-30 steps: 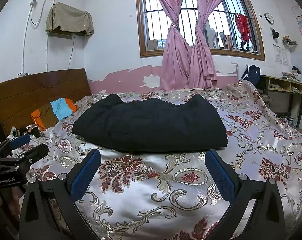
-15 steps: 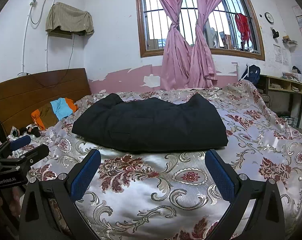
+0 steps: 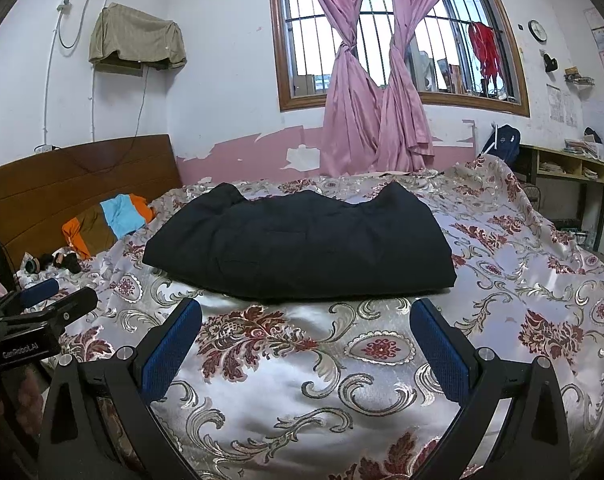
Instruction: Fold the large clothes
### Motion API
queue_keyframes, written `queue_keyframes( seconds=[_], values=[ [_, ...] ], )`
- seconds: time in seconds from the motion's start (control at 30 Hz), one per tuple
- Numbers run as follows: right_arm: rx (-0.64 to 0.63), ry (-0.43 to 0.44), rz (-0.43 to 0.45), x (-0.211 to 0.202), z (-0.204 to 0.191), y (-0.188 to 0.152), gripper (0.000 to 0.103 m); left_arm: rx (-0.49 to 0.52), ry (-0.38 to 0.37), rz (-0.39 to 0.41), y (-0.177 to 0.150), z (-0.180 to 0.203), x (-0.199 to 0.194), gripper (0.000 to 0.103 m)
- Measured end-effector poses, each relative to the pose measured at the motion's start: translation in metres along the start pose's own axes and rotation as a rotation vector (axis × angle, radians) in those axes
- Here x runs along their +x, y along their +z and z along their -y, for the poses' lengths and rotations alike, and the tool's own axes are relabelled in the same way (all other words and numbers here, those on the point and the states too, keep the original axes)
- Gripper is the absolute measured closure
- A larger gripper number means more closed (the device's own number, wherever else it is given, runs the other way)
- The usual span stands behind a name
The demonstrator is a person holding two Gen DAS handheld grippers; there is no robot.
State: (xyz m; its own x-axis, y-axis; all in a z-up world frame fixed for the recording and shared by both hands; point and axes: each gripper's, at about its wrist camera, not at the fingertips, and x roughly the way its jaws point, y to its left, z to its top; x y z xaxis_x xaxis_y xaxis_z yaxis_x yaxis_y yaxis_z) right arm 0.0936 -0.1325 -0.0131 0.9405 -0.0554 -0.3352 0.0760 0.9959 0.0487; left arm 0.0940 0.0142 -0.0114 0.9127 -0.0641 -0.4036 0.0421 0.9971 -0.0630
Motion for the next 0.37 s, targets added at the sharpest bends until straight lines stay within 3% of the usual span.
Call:
queue_keyframes(
  seconds=[0.37],
  values=[
    [0.0,0.003,-0.007,0.002,-0.0029,-0.0014,0.001,-0.001,0.011,-0.01,-0.0016,-0.0027,0.0027,0.0]
  ],
)
